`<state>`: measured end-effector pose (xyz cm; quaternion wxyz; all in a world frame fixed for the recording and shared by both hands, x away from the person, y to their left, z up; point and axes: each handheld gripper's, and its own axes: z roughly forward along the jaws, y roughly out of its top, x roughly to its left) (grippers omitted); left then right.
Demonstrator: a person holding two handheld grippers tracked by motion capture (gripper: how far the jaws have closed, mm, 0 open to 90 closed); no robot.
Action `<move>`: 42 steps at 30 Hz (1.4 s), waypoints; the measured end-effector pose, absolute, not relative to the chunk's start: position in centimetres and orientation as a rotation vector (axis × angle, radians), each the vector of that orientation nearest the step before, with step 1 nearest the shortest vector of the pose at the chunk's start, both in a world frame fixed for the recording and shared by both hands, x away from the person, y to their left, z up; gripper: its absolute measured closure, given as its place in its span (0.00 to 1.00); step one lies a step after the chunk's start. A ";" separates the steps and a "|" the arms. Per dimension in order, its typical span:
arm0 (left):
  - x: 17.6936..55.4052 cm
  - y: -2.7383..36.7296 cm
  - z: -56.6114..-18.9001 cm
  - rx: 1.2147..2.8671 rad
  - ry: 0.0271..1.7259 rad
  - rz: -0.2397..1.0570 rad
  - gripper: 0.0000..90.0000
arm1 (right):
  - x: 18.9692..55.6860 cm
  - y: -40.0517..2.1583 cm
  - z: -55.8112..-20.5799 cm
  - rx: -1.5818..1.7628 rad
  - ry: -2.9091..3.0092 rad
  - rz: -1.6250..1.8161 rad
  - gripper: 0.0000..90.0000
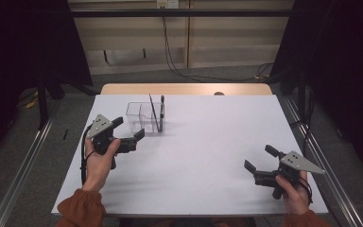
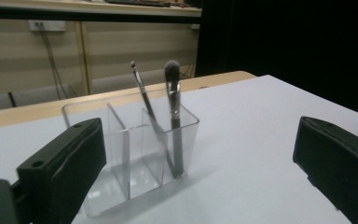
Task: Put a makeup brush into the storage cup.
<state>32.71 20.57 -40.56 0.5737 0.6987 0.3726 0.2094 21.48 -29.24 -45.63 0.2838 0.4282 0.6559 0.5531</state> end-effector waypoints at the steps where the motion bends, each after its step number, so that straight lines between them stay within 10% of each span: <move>1: 32.4 20.7 -40.7 1.634 0.875 0.479 0.03 | 21.5 -29.2 -45.6 1.145 1.755 1.480 0.00; 42: 25.7 24.5 -43.9 1.677 0.911 0.530 0.03 | 21.2 -29.5 -45.7 1.153 1.758 1.469 0.00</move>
